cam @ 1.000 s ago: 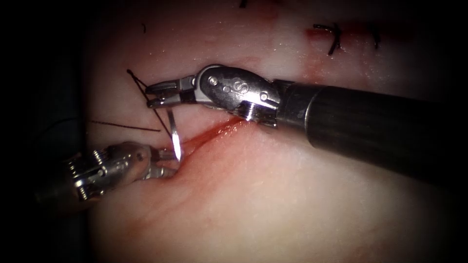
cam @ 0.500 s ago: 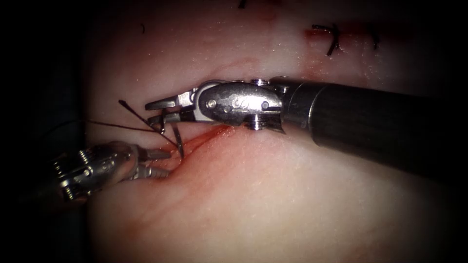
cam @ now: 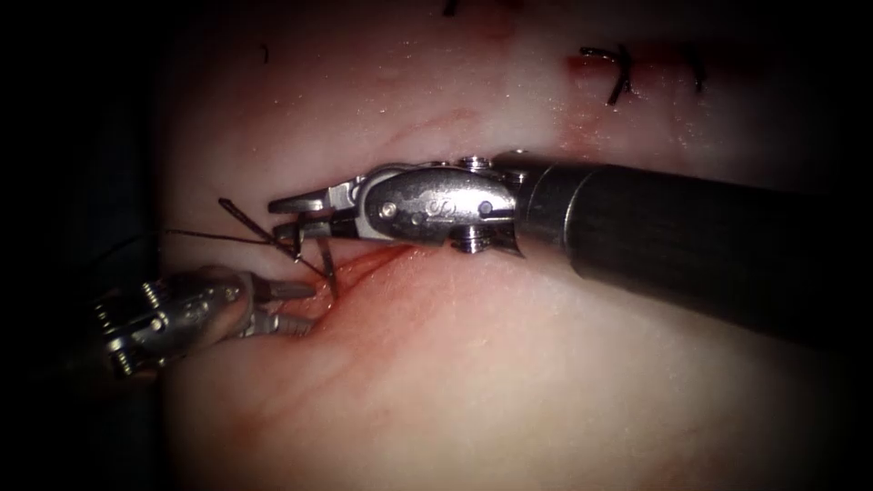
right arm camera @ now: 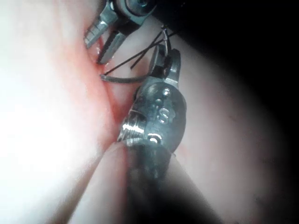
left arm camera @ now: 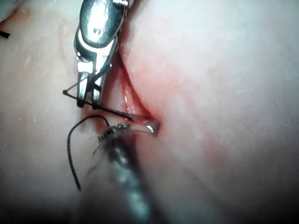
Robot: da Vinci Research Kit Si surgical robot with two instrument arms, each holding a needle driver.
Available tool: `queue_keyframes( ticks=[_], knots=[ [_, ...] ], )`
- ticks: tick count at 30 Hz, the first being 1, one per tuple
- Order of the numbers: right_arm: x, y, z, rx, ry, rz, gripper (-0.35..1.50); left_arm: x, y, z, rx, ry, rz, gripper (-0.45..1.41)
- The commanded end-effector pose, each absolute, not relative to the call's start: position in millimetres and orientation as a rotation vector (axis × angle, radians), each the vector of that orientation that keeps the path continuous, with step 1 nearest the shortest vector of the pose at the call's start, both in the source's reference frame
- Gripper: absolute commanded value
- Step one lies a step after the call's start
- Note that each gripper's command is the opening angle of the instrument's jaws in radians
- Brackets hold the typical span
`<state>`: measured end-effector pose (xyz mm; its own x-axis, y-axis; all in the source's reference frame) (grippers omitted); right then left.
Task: Wound Closure
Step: Throw the needle through the bottom of the wound with the right needle driver.
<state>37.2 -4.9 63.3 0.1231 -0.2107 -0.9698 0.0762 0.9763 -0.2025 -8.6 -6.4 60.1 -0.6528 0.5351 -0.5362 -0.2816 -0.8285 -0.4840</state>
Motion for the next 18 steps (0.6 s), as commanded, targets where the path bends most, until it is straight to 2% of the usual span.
queue_keyframes(
  ticks=[1,11,18],
  knots=[
    [38.2,-5.2,63.4,-0.097,1.436,-0.192,-0.35,-9.0,-5.8,60.4,-0.961,-0.489,2.449,0.49],
    [37.9,-4.9,63.4,-0.047,1.426,-0.174,-0.35,-8.5,-5.6,58.4,-0.945,-0.444,2.419,0.43],
    [37.5,-4.2,63.6,0.065,1.424,-0.097,-0.35,-9.0,-6.5,53.9,-0.891,-0.354,2.356,0.12]
  ],
)
